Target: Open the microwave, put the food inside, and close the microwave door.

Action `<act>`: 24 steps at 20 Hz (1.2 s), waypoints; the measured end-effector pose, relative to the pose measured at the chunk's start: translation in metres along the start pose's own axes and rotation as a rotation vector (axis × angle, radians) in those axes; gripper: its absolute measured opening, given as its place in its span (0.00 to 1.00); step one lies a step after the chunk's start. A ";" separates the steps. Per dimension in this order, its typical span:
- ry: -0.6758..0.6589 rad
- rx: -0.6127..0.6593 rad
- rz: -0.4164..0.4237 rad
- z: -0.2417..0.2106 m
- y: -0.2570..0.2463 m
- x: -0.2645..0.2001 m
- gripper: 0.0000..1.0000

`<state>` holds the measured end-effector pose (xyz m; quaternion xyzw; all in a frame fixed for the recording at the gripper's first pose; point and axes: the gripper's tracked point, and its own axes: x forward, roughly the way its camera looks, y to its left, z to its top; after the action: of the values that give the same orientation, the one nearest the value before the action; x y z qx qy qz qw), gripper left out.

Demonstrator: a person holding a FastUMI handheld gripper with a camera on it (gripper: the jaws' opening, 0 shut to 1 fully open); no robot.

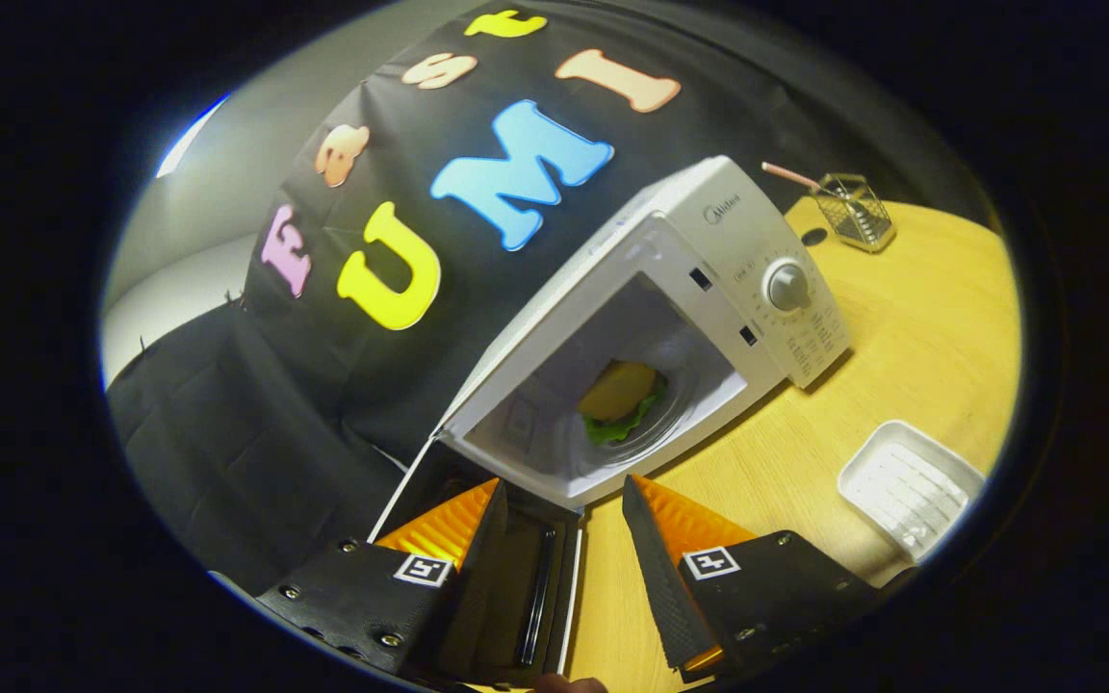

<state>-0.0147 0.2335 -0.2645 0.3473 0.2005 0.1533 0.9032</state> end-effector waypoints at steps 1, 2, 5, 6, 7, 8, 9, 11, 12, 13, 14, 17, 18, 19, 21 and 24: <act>-0.004 -0.075 0.003 0.003 0.008 -0.014 0.72; -0.005 -0.142 0.019 0.004 0.018 -0.029 0.72; 0.003 -0.337 0.042 0.001 0.039 -0.061 0.72; -0.003 -0.380 0.035 0.002 0.042 -0.071 0.72; -0.020 -0.419 0.027 0.003 0.045 -0.079 0.72; -0.036 -0.445 0.026 0.004 0.051 -0.086 0.72; -0.045 -0.450 0.022 0.003 0.057 -0.092 0.72; -0.028 -0.488 0.048 -0.010 0.070 -0.096 0.72; -0.023 -0.505 0.057 -0.013 0.073 -0.099 0.72; -0.013 -0.514 0.082 -0.019 0.079 -0.102 0.67; -0.003 -0.536 0.128 -0.027 0.092 -0.106 0.61; 0.008 -0.638 0.130 -0.031 0.097 -0.119 0.16; 0.028 -0.659 0.163 -0.040 0.105 -0.119 0.05; 0.046 -0.673 0.178 -0.049 0.109 -0.121 0.07; 0.079 -0.703 0.225 -0.065 0.122 -0.124 0.00; 0.140 -0.745 0.330 -0.098 0.145 -0.129 0.00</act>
<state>-0.1931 0.3381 -0.1983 0.0131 0.1336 0.3815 0.9146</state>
